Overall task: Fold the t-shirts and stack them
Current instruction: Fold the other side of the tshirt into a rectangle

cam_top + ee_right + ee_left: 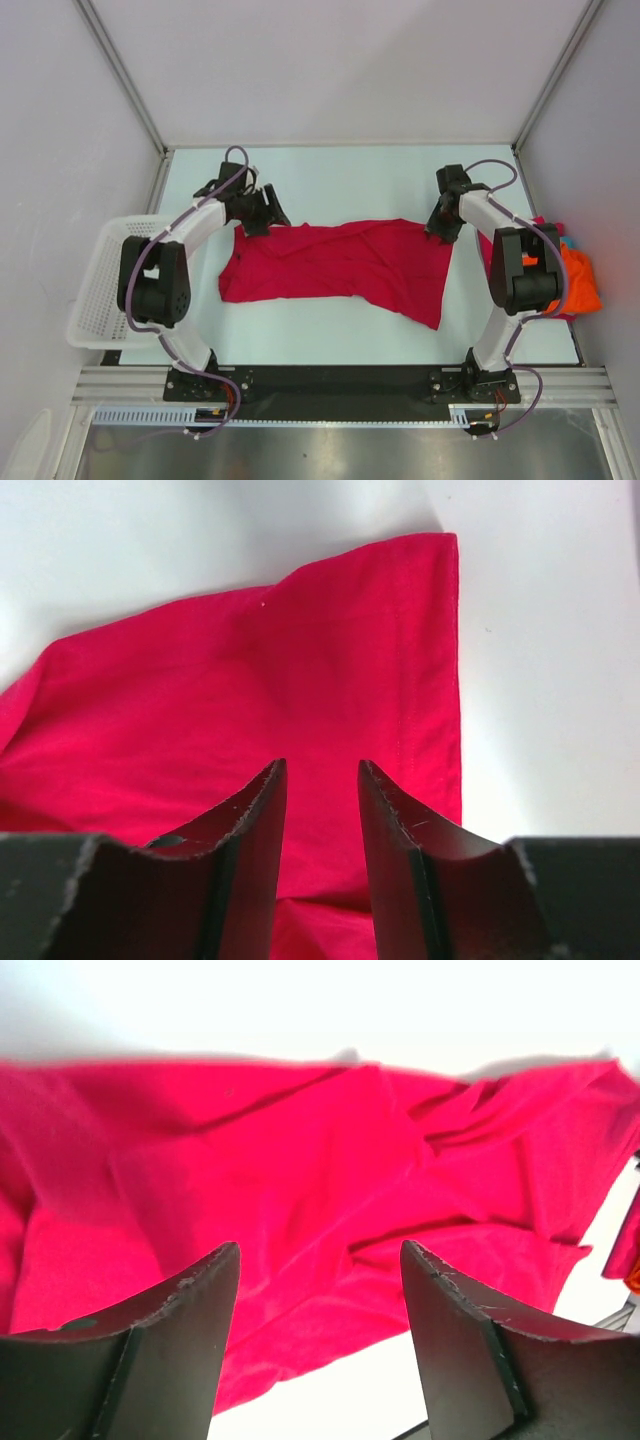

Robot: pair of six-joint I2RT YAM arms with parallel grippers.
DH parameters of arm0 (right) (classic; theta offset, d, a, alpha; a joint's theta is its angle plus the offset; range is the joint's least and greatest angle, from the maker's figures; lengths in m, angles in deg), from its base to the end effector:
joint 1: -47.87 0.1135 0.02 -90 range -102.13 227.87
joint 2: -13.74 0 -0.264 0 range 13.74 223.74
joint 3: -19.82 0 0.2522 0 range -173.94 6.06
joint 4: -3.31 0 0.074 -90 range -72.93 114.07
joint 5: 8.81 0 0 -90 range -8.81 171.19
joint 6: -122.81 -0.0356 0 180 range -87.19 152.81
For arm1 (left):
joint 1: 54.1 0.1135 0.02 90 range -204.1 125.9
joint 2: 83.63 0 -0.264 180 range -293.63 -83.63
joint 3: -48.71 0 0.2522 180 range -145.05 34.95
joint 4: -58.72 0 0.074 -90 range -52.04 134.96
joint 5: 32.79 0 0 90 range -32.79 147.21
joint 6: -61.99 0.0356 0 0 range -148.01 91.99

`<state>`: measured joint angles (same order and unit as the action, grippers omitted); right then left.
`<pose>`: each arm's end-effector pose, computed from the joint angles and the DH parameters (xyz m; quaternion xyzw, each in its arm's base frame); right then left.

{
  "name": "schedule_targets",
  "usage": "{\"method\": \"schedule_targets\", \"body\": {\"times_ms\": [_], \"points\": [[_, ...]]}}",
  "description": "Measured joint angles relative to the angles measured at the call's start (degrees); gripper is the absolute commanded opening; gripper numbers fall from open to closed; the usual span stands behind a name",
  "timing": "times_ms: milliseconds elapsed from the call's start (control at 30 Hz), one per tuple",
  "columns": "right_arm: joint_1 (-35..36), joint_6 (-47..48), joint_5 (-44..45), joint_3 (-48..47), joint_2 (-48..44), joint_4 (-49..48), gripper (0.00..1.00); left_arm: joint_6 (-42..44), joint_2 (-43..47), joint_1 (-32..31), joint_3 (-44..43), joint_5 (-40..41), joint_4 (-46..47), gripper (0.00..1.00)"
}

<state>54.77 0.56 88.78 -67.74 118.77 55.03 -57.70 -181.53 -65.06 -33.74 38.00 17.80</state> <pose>0.3658 0.0395 0.1906 0.2270 0.9549 -0.0010 0.1916 0.3502 -0.0797 0.2182 -0.1060 0.9391 -0.2488 0.2120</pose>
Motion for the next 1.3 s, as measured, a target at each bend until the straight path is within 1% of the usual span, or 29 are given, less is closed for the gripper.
{"method": "schedule_targets", "body": {"times_ms": [200, 333, 667, 833, 1200, 1300], "points": [[-0.2, 0.4, 0.1, 0.0, -1.2, 0.1, 0.40, 0.0, -5.7, 0.0, -8.4, 0.7, -0.3, 0.71], [-0.5, 0.8, 0.4, 0.0, -1.8, 0.5, 0.40, 0.0, -9.5, 0.0, -11.8, 1.5, -0.4, 0.72], [-1.0, 1.3, 0.9, 0.0, -2.6, 1.2, 0.40, -0.3, -10.5, 0.8, -11.9, 11.2, -5.9, 0.71], [-1.0, 1.5, 0.9, 0.3, -2.6, 1.2, 0.40, -0.3, -10.5, 1.4, -11.9, 14.6, -7.7, 0.71], [-1.0, 2.1, 0.9, 0.8, -2.6, 1.2, 0.40, -0.3, -10.5, 1.7, -11.9, 16.7, -8.7, 0.70], [-1.0, 2.3, 0.9, 0.8, -2.6, 1.2, 0.40, -0.3, -10.5, 1.7, -11.9, 16.7, -8.7, 0.69]]}}
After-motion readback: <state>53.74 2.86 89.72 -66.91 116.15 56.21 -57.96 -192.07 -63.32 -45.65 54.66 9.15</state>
